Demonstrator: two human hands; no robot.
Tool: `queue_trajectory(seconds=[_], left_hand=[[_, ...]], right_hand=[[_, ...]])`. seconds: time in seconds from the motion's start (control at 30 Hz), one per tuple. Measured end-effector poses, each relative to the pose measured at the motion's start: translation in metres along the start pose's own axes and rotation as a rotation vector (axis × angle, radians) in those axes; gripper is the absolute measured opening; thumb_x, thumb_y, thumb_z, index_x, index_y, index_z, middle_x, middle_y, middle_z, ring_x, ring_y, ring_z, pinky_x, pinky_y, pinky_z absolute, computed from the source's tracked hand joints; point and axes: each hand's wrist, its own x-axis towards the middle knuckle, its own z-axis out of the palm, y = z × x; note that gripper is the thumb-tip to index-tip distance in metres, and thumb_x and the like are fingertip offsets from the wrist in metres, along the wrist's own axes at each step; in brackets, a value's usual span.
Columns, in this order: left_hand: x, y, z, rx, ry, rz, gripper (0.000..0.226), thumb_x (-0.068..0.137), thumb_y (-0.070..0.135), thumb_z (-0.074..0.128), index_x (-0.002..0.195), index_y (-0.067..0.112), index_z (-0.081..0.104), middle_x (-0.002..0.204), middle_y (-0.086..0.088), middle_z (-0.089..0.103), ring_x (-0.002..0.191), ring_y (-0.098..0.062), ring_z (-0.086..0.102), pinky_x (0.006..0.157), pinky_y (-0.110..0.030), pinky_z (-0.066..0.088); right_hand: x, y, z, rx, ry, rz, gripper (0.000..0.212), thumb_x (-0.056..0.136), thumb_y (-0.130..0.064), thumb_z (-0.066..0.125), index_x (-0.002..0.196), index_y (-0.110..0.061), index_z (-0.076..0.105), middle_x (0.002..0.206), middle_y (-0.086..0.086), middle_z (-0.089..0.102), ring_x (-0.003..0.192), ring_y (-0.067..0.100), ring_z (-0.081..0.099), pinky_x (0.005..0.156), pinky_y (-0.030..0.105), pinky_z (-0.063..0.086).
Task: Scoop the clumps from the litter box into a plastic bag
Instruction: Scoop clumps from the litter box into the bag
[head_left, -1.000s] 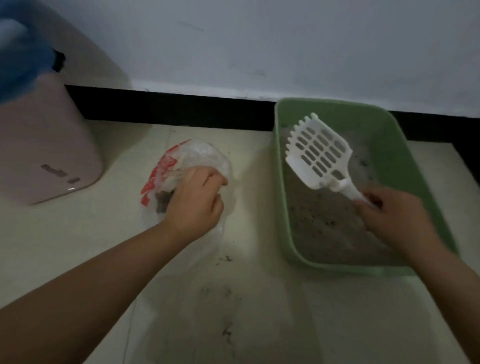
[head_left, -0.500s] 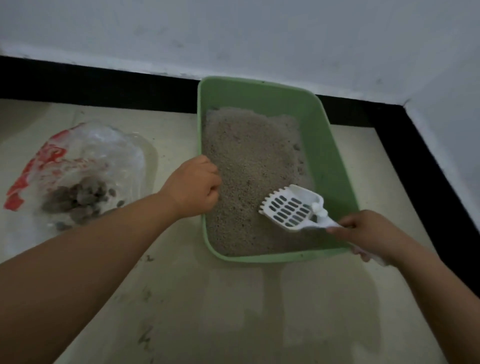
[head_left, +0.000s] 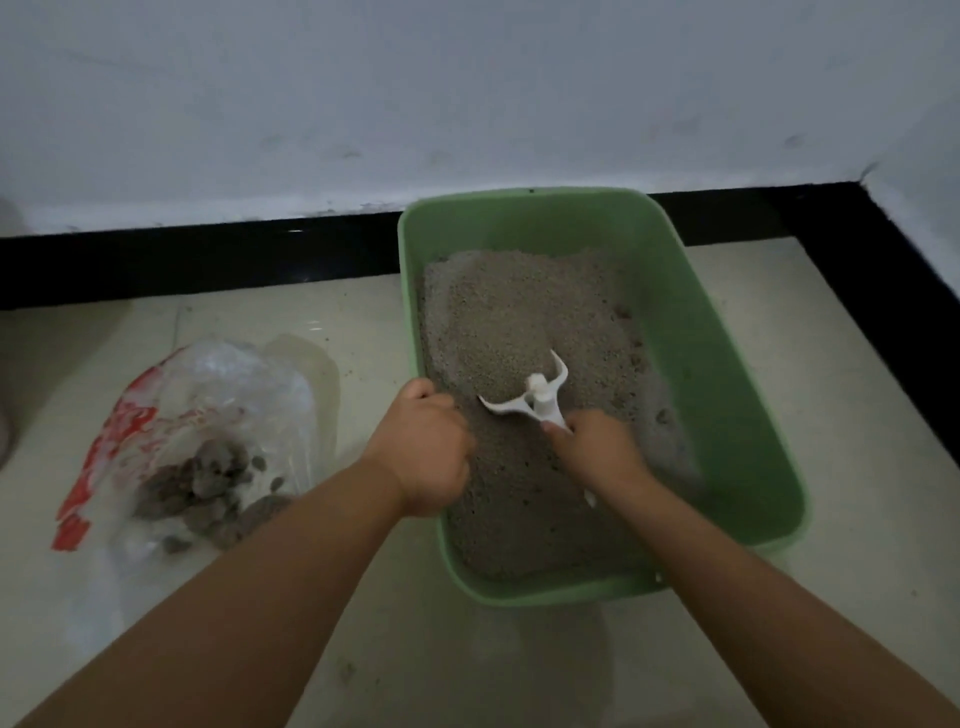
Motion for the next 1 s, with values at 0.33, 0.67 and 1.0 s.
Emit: queue_trajectory(seconds=[0.33, 0.67, 1.0], left_hand=[[0.004, 0.001, 0.001, 0.076, -0.122, -0.005, 0.034, 0.074, 0.019, 0.038, 0.072, 0.012, 0.071, 0.074, -0.003, 0.066, 0.079, -0.021, 0.058, 0.082, -0.028, 0.021], [0.004, 0.003, 0.003, 0.043, -0.235, -0.027, 0.04, 0.093, 0.024, 0.027, 0.103, 0.018, 0.065, 0.106, 0.002, 0.063, 0.105, -0.018, 0.046, 0.098, -0.028, 0.016], [0.003, 0.001, 0.003, 0.075, -0.008, -0.025, 0.031, 0.055, 0.024, 0.037, 0.028, 0.015, 0.049, 0.031, 0.002, 0.044, 0.036, -0.013, 0.046, 0.06, -0.028, 0.02]], right_hand=[[0.061, -0.028, 0.021, 0.148, 0.171, -0.05, 0.038, 0.098, -0.033, 0.038, 0.085, -0.005, 0.06, 0.093, 0.022, 0.064, 0.089, 0.033, 0.06, 0.065, 0.025, 0.032], [0.06, -0.009, 0.022, 0.373, 0.203, -0.105, 0.036, 0.095, -0.03, 0.045, 0.064, -0.011, 0.045, 0.055, 0.002, 0.043, 0.066, 0.024, 0.053, 0.063, 0.029, 0.04], [0.034, 0.007, -0.004, 0.537, 0.3, -0.201, 0.031, 0.094, -0.025, 0.049, 0.077, 0.0, 0.057, 0.061, 0.009, 0.047, 0.053, 0.019, 0.042, 0.062, 0.028, 0.037]])
